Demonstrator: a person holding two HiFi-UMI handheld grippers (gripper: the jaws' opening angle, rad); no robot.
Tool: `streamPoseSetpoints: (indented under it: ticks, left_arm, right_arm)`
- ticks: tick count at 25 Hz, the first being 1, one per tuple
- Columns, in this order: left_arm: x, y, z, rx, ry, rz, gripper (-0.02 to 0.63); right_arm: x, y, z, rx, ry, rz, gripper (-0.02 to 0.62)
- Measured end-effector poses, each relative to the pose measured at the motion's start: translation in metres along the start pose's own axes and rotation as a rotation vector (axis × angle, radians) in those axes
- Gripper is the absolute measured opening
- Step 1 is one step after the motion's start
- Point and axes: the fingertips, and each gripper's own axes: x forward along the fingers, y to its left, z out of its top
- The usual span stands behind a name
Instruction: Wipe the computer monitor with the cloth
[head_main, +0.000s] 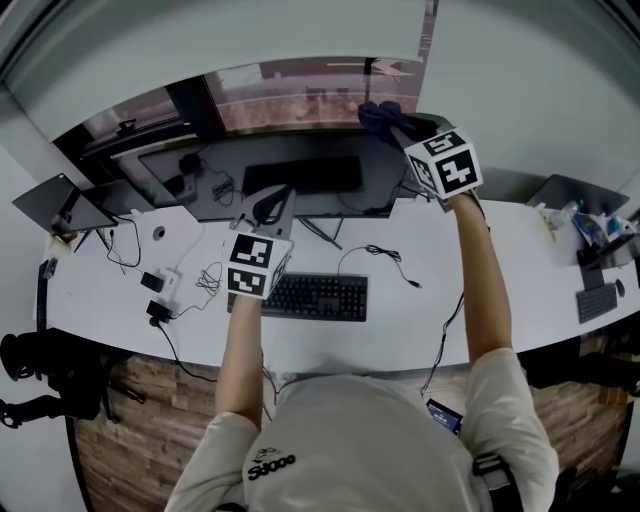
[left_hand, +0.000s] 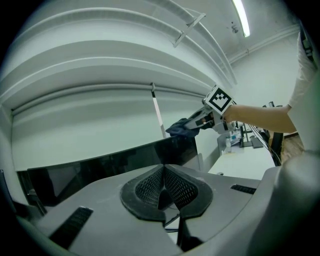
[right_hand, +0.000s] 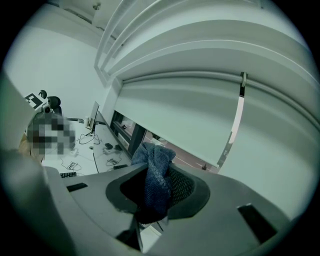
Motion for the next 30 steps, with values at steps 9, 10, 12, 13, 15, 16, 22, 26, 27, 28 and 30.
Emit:
streamPoseSetpoints:
  ticks: [9,10,12,13,15,16,22,26,27,28,30]
  left_arm:
    - [0.003,-0.033,-0.009,-0.017,0.054,0.020,0.018]
    - [0.001,-0.035,-0.009,-0.018,0.058,0.022,0.018]
    - [-0.002,-0.039,-0.010,-0.018,0.063,0.026,0.018]
    - [-0.003,-0.040,-0.010,-0.017,0.065,0.028,0.018]
    - [-0.005,-0.041,-0.010,-0.016,0.065,0.031,0.018]
    - [-0.006,-0.042,-0.011,-0.017,0.065,0.033,0.018]
    - [-0.012,-0.040,-0.029,-0.054,0.093,0.044,0.018]
    - [-0.016,-0.028,-0.035,-0.088,0.095,0.056,0.018]
    - [-0.017,-0.025,-0.036,-0.099,0.091,0.059,0.018]
    - [-0.018,-0.021,-0.038,-0.107,0.091,0.061,0.018]
    - [-0.021,-0.014,-0.043,-0.117,0.095,0.067,0.018]
  right_arm:
    - [-0.025,-0.041,-0.031,0.099,-0.057,-0.079,0.087]
    - [-0.027,-0.044,-0.036,0.106,-0.052,-0.084,0.086]
    - [-0.028,-0.046,-0.047,0.141,-0.047,-0.084,0.086]
    - [-0.028,-0.046,-0.050,0.167,-0.054,-0.081,0.086]
    - [-0.027,-0.045,-0.055,0.225,-0.082,-0.080,0.083]
    - [-0.026,-0.044,-0.056,0.251,-0.100,-0.084,0.083]
    - [-0.022,-0.036,-0.075,0.391,-0.166,-0.070,0.081]
    - [-0.011,-0.020,-0.105,0.422,-0.114,-0.045,0.081]
    - [-0.009,-0.016,-0.111,0.424,-0.102,-0.049,0.081]
    - [-0.006,-0.013,-0.117,0.428,-0.094,-0.059,0.081]
    - [-0.001,-0.008,-0.127,0.433,-0.091,-0.084,0.080]
